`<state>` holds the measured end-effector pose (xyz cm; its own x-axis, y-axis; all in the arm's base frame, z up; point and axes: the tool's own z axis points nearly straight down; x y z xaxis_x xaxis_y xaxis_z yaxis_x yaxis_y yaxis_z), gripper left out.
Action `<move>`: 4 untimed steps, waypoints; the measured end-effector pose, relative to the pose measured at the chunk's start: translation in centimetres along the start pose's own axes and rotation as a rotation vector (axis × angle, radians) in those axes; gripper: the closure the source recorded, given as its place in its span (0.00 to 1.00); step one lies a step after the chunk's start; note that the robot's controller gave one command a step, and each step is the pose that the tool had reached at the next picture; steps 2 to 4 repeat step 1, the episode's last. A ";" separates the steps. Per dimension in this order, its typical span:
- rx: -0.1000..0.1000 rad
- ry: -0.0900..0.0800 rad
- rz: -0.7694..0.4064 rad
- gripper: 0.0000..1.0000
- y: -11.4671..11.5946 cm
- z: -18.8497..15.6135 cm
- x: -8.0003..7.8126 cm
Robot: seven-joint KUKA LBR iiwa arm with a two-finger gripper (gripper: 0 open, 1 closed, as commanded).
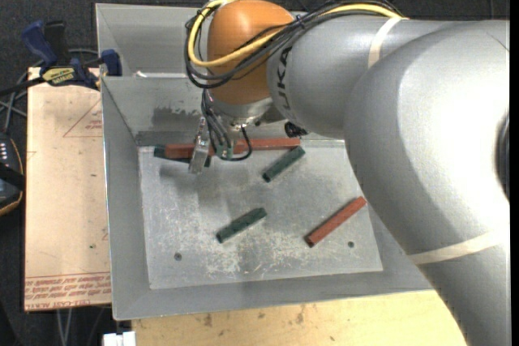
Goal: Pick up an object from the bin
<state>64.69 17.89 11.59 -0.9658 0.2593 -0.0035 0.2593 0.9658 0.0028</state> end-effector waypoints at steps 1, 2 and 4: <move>0.002 0.003 0.000 1.00 0.0 -0.6 0.1; 0.002 0.003 0.000 1.00 0.0 -0.6 0.1; 0.002 0.003 0.000 1.00 0.0 -0.6 0.1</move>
Offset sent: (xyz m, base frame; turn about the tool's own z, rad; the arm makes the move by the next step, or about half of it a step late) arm 0.0000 -0.0002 0.0353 0.0000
